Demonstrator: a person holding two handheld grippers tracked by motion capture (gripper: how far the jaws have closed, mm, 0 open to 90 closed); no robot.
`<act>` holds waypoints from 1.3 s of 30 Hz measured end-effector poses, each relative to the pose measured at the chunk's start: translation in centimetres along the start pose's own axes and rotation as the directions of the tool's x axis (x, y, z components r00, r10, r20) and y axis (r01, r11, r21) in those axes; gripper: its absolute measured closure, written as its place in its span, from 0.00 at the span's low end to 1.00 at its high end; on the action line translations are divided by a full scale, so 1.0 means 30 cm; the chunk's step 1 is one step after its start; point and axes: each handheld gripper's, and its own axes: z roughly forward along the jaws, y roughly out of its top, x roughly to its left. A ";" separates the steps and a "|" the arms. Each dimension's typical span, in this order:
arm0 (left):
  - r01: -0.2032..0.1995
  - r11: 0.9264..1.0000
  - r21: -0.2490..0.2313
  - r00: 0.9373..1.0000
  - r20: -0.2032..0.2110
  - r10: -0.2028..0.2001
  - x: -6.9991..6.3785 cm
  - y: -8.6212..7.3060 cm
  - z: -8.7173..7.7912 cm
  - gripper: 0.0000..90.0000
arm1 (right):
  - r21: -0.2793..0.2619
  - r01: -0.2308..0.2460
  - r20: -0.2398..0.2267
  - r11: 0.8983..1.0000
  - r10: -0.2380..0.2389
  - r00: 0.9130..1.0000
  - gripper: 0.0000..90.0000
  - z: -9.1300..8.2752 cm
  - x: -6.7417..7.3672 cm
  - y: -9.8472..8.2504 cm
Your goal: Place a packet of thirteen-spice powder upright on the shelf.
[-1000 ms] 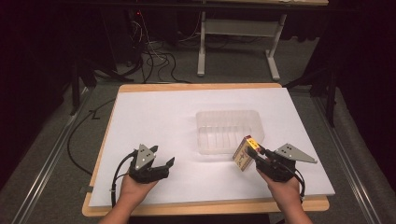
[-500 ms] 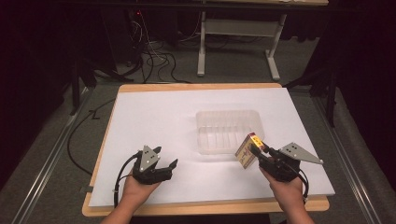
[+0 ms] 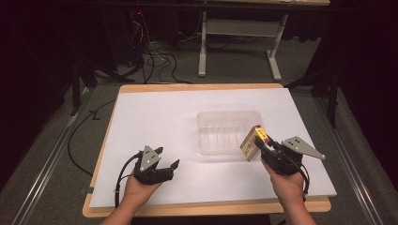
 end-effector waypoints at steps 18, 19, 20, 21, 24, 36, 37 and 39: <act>0.011 1.000 -0.027 1.000 -0.010 -0.012 0.020 0.002 -0.022 0.29 | 0.004 0.038 0.179 0.999 -0.038 0.983 0.75 0.150 0.071 0.087; 0.011 1.000 -0.028 1.000 -0.011 -0.011 0.020 0.001 -0.022 0.29 | 0.007 0.034 0.182 0.999 -0.035 0.983 0.75 0.157 0.072 0.088; 0.011 1.000 -0.028 1.000 -0.011 -0.011 0.020 0.001 -0.022 0.29 | 0.007 0.034 0.182 0.999 -0.035 0.983 0.75 0.157 0.072 0.088; 0.011 0.999 -0.031 1.000 -0.012 -0.012 0.020 0.002 -0.022 0.29 | 0.006 0.031 0.184 1.000 -0.031 0.982 0.75 0.169 0.072 0.088; 0.013 0.999 -0.032 1.000 -0.012 -0.013 0.021 0.002 -0.023 0.29 | 0.006 0.032 0.186 0.999 -0.033 0.982 0.75 0.179 0.074 0.090; 0.013 1.000 -0.024 1.000 -0.010 -0.013 0.014 -0.002 -0.021 0.29 | -0.022 -0.015 0.173 1.000 0.019 0.985 0.75 0.230 0.080 0.112; 0.013 1.000 -0.026 1.000 -0.010 -0.014 0.015 -0.001 -0.022 0.29 | -0.022 -0.016 0.168 1.000 0.020 0.986 0.75 0.237 0.081 0.113; 0.016 0.999 -0.029 1.000 -0.011 -0.017 0.016 -0.001 -0.025 0.29 | -0.017 -0.020 0.172 1.000 0.023 0.985 0.75 0.251 0.086 0.115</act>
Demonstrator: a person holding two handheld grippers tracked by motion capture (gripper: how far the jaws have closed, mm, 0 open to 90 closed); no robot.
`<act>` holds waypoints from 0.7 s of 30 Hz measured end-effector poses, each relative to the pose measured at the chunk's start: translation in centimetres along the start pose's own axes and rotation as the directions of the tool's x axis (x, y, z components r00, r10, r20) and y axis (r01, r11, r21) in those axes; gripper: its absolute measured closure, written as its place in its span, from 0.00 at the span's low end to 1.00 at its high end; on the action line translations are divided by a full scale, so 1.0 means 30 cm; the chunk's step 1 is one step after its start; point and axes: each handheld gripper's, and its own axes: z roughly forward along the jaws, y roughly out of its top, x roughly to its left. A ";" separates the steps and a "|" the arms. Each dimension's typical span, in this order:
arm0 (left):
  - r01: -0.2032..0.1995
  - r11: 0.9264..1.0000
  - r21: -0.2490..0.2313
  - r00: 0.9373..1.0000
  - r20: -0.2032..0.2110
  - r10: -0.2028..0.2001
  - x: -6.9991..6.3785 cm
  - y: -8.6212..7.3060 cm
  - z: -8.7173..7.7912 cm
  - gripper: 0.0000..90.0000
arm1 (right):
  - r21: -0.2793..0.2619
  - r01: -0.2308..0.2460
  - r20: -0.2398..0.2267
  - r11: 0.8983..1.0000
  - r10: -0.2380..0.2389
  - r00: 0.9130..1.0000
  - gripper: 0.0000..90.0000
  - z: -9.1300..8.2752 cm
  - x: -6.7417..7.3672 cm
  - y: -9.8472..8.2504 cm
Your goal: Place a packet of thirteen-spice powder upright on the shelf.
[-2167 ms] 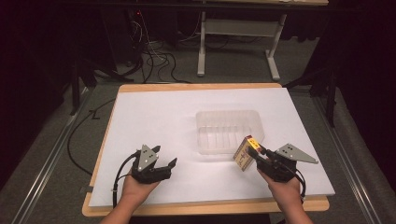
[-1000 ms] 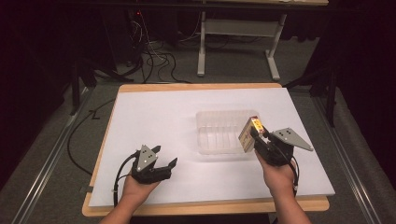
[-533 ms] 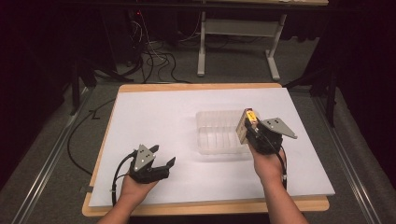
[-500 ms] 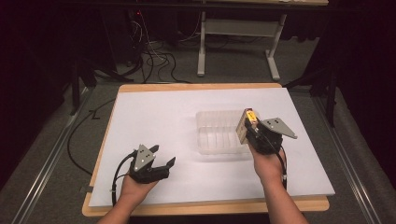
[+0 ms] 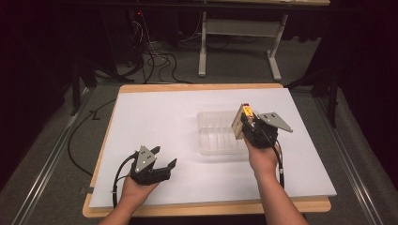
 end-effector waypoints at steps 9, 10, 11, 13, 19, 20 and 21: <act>0.000 1.000 0.003 1.000 0.001 0.000 0.001 -0.001 0.003 0.29 | -0.006 -0.033 -0.002 0.999 0.033 0.999 0.75 0.039 0.022 0.004; -0.002 1.000 0.003 1.000 0.001 0.002 0.001 -0.001 0.003 0.29 | -0.007 -0.035 -0.001 0.999 0.035 0.999 0.75 0.042 0.023 0.005; -0.001 1.000 0.003 1.000 0.002 0.001 0.000 -0.001 0.003 0.29 | -0.007 -0.040 0.001 0.999 0.040 0.999 0.75 0.043 0.026 0.006; -0.003 1.000 0.008 1.000 0.003 0.003 0.001 -0.002 0.002 0.29 | -0.011 -0.043 0.002 0.999 0.043 0.999 0.75 0.048 0.033 0.006; 0.001 1.000 0.004 1.000 0.003 -0.001 0.003 -0.002 0.000 0.29 | -0.011 -0.060 0.014 0.998 0.060 0.998 0.75 0.062 0.035 0.000; -0.001 1.000 0.005 1.000 0.002 0.001 0.002 -0.002 0.001 0.29 | -0.004 -0.064 0.013 0.998 0.064 0.998 0.75 0.069 0.035 -0.004; -0.002 1.000 0.006 1.000 0.002 0.002 0.002 -0.002 0.001 0.29 | -0.004 -0.064 0.013 0.998 0.064 0.998 0.75 0.069 0.035 -0.004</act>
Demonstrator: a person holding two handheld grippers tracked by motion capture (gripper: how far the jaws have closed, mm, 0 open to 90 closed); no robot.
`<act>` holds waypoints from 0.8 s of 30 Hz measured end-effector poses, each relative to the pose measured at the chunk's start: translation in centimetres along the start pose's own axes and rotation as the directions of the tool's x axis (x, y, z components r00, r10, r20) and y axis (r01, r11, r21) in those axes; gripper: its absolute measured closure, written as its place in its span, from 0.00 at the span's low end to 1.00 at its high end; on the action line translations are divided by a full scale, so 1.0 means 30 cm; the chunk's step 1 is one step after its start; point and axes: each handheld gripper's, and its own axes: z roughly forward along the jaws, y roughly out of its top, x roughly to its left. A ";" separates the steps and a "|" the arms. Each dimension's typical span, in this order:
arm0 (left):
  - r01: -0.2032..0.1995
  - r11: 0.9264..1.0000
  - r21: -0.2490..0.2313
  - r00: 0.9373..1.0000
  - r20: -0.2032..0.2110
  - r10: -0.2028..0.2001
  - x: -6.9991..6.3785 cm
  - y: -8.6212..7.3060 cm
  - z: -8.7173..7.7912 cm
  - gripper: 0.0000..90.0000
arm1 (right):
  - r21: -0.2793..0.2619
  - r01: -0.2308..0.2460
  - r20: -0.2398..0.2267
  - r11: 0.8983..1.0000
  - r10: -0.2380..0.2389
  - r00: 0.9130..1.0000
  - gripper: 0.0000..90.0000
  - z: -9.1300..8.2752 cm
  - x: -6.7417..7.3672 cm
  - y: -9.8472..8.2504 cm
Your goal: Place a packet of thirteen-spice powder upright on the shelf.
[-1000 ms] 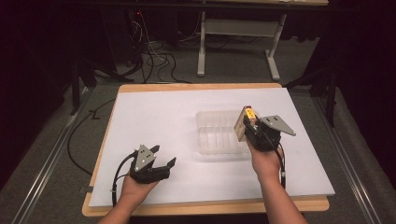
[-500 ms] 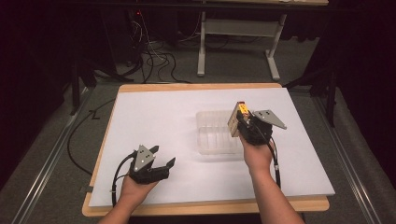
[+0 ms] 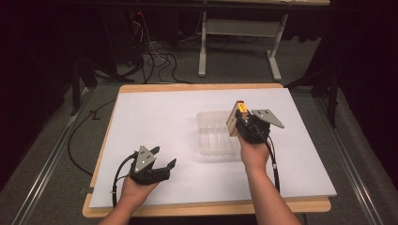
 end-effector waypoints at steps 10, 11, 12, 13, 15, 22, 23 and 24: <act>-0.007 1.000 0.008 1.000 -0.001 0.007 -0.002 -0.002 0.004 0.29 | -0.006 0.010 0.016 1.000 -0.009 1.000 0.75 0.008 -0.003 -0.014; -0.007 1.000 0.008 1.000 -0.001 0.007 -0.002 -0.002 0.004 0.29 | -0.006 0.010 0.016 1.000 -0.009 1.000 0.75 0.008 -0.003 -0.014; -0.007 1.000 0.009 1.000 0.000 0.007 -0.001 -0.003 0.004 0.29 | -0.008 0.008 0.017 1.000 -0.008 1.000 0.75 0.007 -0.004 -0.014; -0.007 1.000 0.010 1.000 -0.001 0.007 -0.002 -0.003 0.004 0.29 | -0.007 0.006 0.017 1.000 -0.006 1.000 0.75 0.006 -0.007 -0.015; -0.006 1.000 0.010 1.000 -0.002 0.006 -0.002 -0.002 0.003 0.29 | -0.005 0.005 0.021 1.000 -0.005 1.000 0.75 0.004 -0.008 -0.015; -0.003 1.000 0.007 1.000 -0.001 0.003 -0.001 -0.002 0.003 0.29 | -0.012 0.002 0.023 1.000 -0.002 1.000 0.75 0.000 -0.011 -0.014; -0.003 1.000 0.007 1.000 -0.001 0.003 -0.001 -0.002 0.003 0.29 | -0.012 0.002 0.023 1.000 -0.002 1.000 0.75 0.000 -0.011 -0.014; -0.005 1.000 0.009 1.000 -0.001 0.005 -0.001 -0.002 0.003 0.29 | -0.016 0.004 0.032 1.000 -0.003 0.999 0.75 -0.002 -0.011 -0.013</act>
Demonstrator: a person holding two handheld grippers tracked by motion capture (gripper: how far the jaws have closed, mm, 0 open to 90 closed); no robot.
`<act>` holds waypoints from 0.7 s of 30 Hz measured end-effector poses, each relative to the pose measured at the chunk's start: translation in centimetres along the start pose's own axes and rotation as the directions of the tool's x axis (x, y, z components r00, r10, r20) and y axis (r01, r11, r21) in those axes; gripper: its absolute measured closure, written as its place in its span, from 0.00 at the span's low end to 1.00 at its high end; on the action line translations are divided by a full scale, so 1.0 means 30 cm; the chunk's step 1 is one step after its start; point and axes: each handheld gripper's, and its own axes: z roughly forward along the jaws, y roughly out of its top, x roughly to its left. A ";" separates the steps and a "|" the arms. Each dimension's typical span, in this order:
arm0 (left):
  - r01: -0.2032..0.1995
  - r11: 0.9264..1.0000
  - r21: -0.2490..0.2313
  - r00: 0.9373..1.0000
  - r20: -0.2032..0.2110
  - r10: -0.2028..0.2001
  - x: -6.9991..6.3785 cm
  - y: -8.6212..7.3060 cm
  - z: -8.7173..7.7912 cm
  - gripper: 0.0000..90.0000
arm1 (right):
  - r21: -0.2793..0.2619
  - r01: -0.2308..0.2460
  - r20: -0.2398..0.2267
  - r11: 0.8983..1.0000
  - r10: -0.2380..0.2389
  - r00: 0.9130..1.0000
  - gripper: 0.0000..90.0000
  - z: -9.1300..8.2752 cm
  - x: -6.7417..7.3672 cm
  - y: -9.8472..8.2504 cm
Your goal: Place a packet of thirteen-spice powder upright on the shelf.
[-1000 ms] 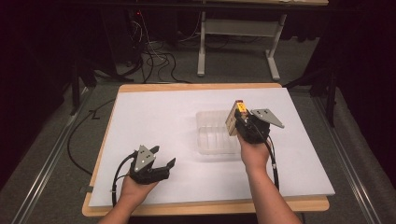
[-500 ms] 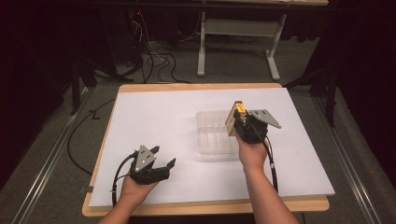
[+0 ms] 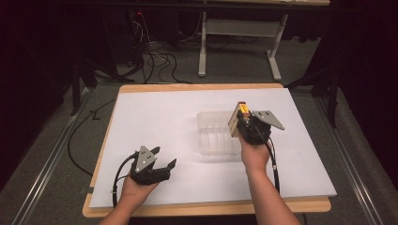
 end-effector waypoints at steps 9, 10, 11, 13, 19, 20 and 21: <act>-0.004 1.000 0.003 1.000 0.002 0.004 -0.001 0.000 0.000 0.29 | -0.015 0.004 0.031 1.000 -0.003 1.000 0.75 0.001 0.014 -0.004; -0.004 1.000 0.003 1.000 0.002 0.004 -0.001 0.000 0.000 0.29 | -0.017 0.003 0.038 1.000 -0.002 0.999 0.75 0.002 0.016 -0.004; -0.004 1.000 0.003 1.000 0.002 0.004 -0.001 0.000 0.000 0.29 | -0.017 0.003 0.038 1.000 -0.002 0.999 0.75 0.002 0.016 -0.004; -0.006 1.000 0.003 1.000 0.002 0.006 -0.001 0.000 0.000 0.29 | -0.019 -0.002 0.040 1.000 0.003 0.999 0.75 0.005 0.021 -0.005; -0.011 1.000 0.005 1.000 0.004 0.011 -0.002 -0.001 0.000 0.29 | -0.019 0.012 0.049 1.000 -0.011 0.999 0.75 0.013 0.048 -0.010; -0.011 1.000 0.005 1.000 0.004 0.011 -0.002 -0.001 0.000 0.29 | -0.020 0.013 0.053 1.000 -0.012 0.999 0.75 0.014 0.049 -0.010; -0.011 1.000 0.006 1.000 0.004 0.011 -0.002 -0.001 0.000 0.29 | -0.020 0.012 0.056 1.000 -0.011 0.998 0.75 0.014 0.049 -0.010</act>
